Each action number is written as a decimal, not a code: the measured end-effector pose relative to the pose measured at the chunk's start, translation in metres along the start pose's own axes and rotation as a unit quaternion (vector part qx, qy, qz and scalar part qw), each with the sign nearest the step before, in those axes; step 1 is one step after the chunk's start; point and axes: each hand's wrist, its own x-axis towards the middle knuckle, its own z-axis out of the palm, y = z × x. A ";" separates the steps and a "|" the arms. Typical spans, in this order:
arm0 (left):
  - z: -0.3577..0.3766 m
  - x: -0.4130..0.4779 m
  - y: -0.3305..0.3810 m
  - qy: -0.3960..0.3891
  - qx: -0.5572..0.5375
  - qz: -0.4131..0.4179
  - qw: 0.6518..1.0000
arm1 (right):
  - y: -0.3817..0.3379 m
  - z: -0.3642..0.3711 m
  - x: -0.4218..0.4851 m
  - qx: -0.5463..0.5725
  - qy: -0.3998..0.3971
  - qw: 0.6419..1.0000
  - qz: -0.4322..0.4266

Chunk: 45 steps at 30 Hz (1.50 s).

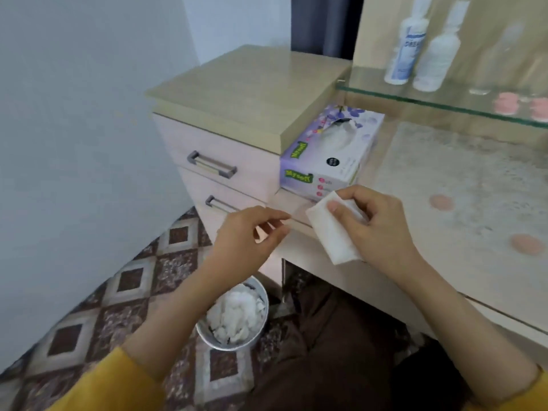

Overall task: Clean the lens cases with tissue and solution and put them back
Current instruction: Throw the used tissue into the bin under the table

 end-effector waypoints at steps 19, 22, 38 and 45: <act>-0.001 -0.117 -0.218 -0.108 0.042 -0.378 0.919 | 0.128 0.268 -0.035 -0.218 -0.310 0.908 0.181; 0.000 -0.118 -0.228 -0.110 0.039 -0.386 0.915 | 0.134 0.279 -0.033 -0.228 -0.329 0.893 0.203; 0.001 -0.097 -0.203 -0.100 0.016 -0.356 0.929 | 0.112 0.259 -0.027 -0.202 -0.386 0.875 0.211; -0.014 -0.084 -0.148 -0.061 0.020 -0.274 0.960 | 0.060 0.204 -0.028 -0.135 -0.353 0.911 0.162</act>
